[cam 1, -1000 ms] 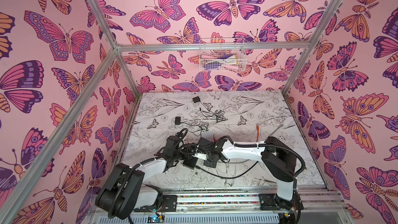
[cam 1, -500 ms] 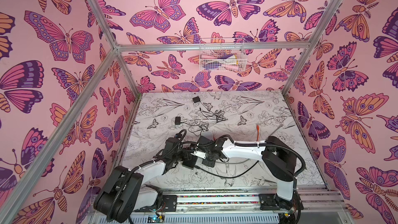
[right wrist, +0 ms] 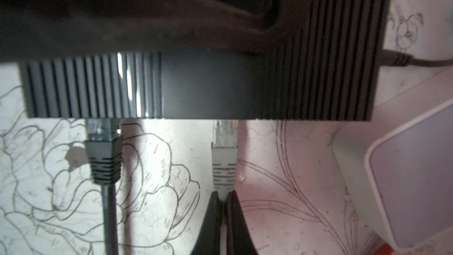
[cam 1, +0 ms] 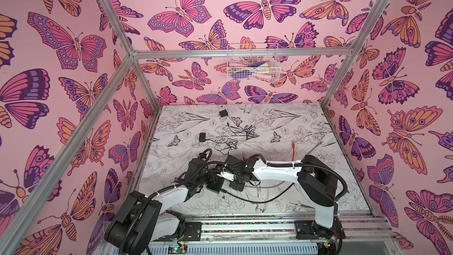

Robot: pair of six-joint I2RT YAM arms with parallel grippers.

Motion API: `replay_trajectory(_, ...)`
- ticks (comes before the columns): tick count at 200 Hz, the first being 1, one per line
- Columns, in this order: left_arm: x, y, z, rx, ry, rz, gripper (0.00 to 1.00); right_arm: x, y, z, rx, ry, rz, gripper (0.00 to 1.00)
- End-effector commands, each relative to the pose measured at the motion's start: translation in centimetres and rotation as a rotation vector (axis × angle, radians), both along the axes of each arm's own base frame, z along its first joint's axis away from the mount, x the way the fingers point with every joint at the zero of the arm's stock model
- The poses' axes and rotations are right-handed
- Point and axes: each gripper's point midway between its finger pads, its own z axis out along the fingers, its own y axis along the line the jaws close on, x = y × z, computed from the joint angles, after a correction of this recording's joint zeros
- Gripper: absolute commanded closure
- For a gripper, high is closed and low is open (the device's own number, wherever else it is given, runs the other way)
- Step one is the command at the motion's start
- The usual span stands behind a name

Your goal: Insert the plug into the switch port

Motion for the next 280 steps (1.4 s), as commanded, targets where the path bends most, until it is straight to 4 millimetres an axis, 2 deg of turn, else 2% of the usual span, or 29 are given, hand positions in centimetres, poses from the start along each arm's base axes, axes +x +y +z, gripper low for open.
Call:
replay_trajectory(1,-3.0,-0.7,-1.8,-0.004,0.101,-0.058,0.51,2.1,5.1,3.9,0.227,-0.064,-0.011,1.0)
replay_trajectory(64,-4.0,-1.1,-2.3,0.004,0.111,-0.071,0.51,2.5,7.4,5.3,0.315,-0.054,-0.006,1.0)
replay_trajectory(142,-4.7,-1.5,-2.7,-0.01,0.118,-0.086,0.51,3.3,9.7,8.1,0.429,-0.102,0.017,1.0)
replay_trajectory(219,-5.9,-1.6,-3.4,-0.027,0.139,-0.106,0.51,3.8,11.2,9.9,0.541,-0.13,0.025,1.0)
replay_trajectory(280,-6.3,-1.9,-3.4,-0.034,0.146,-0.119,0.51,4.2,11.7,10.4,0.608,-0.131,0.007,1.0)
